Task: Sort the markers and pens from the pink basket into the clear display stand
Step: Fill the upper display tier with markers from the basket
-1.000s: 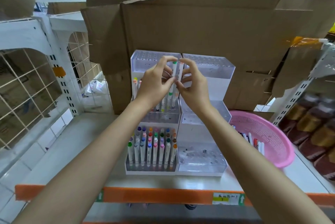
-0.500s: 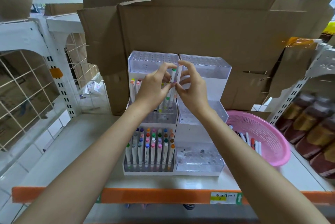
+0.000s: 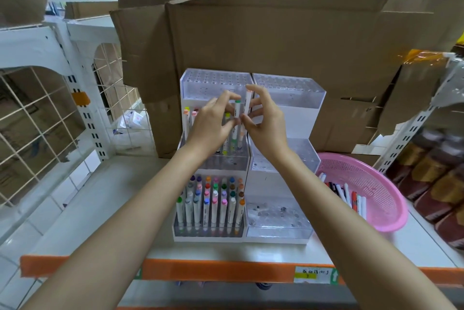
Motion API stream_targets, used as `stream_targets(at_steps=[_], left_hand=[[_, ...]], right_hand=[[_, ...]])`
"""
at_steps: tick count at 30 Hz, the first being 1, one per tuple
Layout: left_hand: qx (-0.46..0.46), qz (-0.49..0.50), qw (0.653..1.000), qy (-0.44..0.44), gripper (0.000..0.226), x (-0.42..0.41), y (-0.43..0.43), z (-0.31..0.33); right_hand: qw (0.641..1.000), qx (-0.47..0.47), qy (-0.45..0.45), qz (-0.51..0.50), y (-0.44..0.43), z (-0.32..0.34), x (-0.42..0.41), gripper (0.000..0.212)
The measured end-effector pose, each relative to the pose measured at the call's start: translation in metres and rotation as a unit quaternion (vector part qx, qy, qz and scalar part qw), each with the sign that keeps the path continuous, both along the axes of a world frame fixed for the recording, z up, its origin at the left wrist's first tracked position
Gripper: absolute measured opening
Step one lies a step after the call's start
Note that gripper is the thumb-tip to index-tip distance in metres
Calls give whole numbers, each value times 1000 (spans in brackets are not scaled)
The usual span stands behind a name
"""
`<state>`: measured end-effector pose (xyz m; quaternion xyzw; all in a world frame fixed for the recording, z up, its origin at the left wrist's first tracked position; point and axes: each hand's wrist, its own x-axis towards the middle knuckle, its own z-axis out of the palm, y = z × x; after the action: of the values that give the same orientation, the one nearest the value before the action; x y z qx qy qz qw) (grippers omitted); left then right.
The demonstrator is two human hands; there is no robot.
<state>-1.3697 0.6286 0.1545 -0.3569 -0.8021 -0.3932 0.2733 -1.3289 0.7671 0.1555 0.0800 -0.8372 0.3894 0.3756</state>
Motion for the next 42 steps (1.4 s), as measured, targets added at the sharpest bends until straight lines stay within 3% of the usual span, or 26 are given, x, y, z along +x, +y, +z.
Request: stream_targets(at_steps=[10, 25, 42], left_hand=[[-15, 20, 1000, -3, 36, -5, -2, 0], [-92, 66, 991, 66, 25, -7, -3, -9], [-119, 83, 983, 113, 38, -4, -9, -13]], right_hand=[[1000, 8, 4, -7, -1, -3, 0, 55], [1000, 9, 4, -12, -1, -4, 1, 55], [999, 13, -34, -8, 1, -12, 5, 57]])
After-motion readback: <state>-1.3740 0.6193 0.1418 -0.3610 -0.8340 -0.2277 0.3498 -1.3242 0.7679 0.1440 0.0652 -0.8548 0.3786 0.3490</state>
